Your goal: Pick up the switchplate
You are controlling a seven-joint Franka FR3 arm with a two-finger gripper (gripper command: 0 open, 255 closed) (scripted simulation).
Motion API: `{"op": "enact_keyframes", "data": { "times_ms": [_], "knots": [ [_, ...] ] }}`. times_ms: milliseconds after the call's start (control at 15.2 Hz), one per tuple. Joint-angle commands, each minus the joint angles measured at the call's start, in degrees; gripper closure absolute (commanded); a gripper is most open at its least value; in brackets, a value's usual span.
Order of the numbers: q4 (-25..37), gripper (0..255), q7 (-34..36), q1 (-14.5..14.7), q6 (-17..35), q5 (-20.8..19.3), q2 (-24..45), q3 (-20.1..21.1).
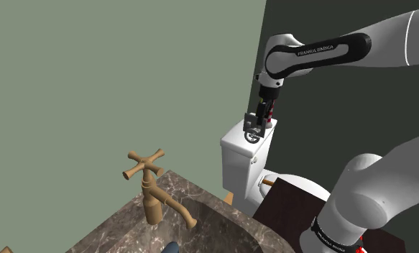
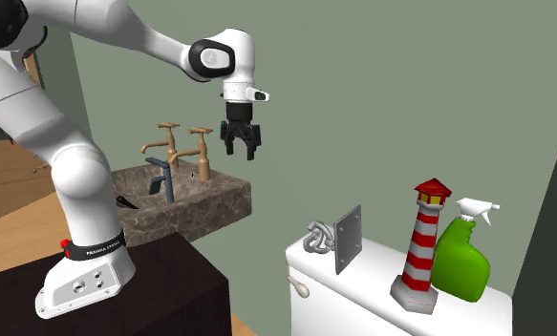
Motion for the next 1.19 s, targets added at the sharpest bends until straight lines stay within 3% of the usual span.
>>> {"op": "enact_keyframes", "data": {
  "times_ms": [0, 528, 1122],
  "knots": [
    [1.6, 0, -2.01, -0.4, 2.34, -0.42, 3.45, -1.78],
    [9.26, 0, -11.11, -1.95, 10.33, 1.15, 17.63, -8.69],
    [23.03, 0, -23.17, -5.77, 15.33, 9.83, 36.22, -13.25]
  ]
}}
